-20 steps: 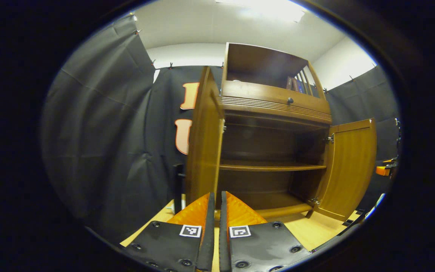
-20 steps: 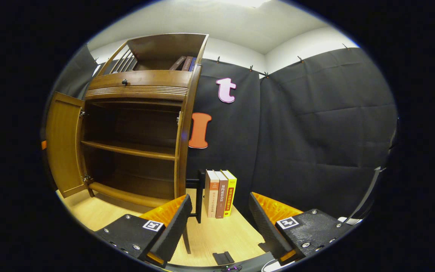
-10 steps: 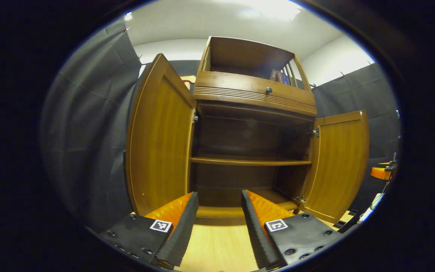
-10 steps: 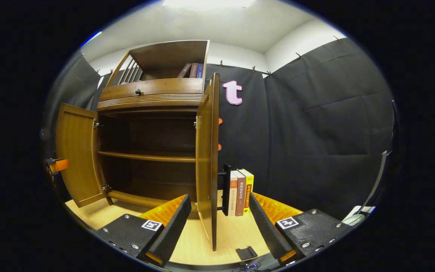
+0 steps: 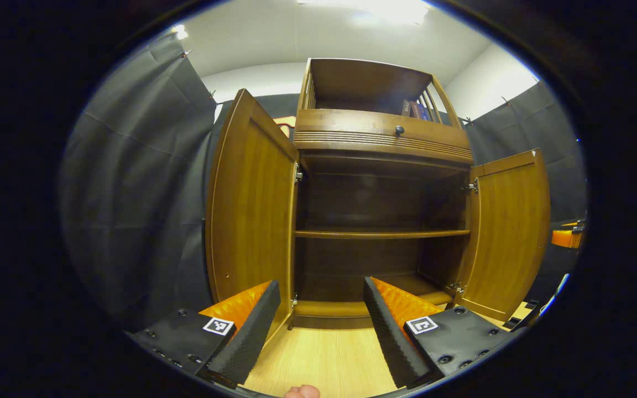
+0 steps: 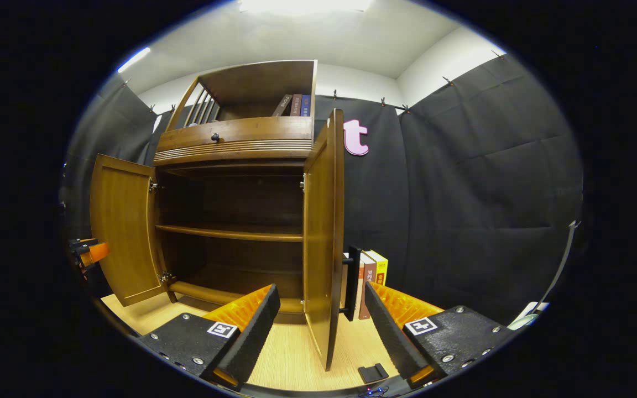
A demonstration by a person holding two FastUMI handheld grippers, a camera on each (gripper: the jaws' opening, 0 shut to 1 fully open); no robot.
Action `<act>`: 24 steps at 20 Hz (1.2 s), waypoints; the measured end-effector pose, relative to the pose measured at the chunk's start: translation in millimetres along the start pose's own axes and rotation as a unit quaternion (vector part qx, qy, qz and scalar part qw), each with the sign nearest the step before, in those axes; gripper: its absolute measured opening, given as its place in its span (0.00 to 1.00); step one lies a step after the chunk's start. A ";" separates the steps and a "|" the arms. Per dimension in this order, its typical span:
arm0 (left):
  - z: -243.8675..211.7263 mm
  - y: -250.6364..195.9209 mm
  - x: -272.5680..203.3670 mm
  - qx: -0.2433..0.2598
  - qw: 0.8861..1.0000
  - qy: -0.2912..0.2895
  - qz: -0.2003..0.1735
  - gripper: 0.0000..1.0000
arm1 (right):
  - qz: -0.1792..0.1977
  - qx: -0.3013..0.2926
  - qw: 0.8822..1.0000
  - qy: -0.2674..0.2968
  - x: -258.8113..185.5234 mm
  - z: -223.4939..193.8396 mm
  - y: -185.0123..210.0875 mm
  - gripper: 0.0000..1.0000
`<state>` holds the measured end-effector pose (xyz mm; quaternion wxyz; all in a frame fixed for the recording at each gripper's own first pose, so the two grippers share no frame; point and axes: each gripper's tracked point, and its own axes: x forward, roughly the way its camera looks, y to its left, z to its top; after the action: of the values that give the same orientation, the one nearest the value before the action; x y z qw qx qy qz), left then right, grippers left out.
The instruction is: Open the right door of the double-door shoe cabinet with the right hand, and open the left door with the left hand.
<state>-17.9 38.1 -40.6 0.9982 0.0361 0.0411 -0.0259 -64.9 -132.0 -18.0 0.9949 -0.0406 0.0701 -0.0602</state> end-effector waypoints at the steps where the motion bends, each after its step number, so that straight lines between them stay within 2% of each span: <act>1: 1.3 1.6 -1.1 0.000 1.000 -0.002 0.002 0.99 | 0.003 0.000 1.000 -0.002 3.7 3.0 2.2 0.98; 7: 14.1 13.0 7.7 0.013 0.999 -0.027 0.022 0.97 | 0.007 -0.001 1.000 0.000 14.5 -6.0 10.8 0.99; 8: 15.4 15.0 11.8 0.013 0.999 -0.031 0.024 0.99 | 0.009 0.000 1.000 0.002 15.5 -8.2 13.7 0.94; 9: 17.5 14.6 16.1 0.012 0.999 -0.032 0.023 0.99 | 0.010 -0.001 1.000 0.004 17.0 -10.2 15.9 0.99; 11: 20.4 11.9 22.7 0.013 0.999 -0.037 0.023 0.99 | 0.012 -0.003 1.000 0.006 19.9 -13.6 18.8 0.99; 12: 22.6 10.8 26.3 0.016 0.999 -0.041 0.022 0.99 | 0.013 -0.001 1.000 0.007 20.2 -13.5 19.9 0.94; 13: 26.2 8.7 29.7 0.026 0.998 -0.049 0.018 0.99 | 0.013 0.001 1.000 0.006 21.3 -12.9 20.2 0.99; 16: 32.9 10.4 38.8 0.048 0.997 -0.063 0.018 0.99 | 0.005 -0.005 1.000 0.005 21.5 -13.0 14.4 0.99; 19: 30.9 4.2 39.4 0.039 0.997 -0.059 0.011 0.99 | -0.004 -0.011 1.000 0.000 22.9 -9.5 10.3 0.99; 24: 28.7 3.9 35.4 0.026 0.998 -0.056 0.013 0.97 | 0.005 -0.011 1.000 -0.005 24.8 -7.3 20.2 0.99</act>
<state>19.8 38.2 -14.8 0.9979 0.0613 -0.0159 -0.0158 -39.3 -115.7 -30.3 0.9950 -0.0513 0.0665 -0.0539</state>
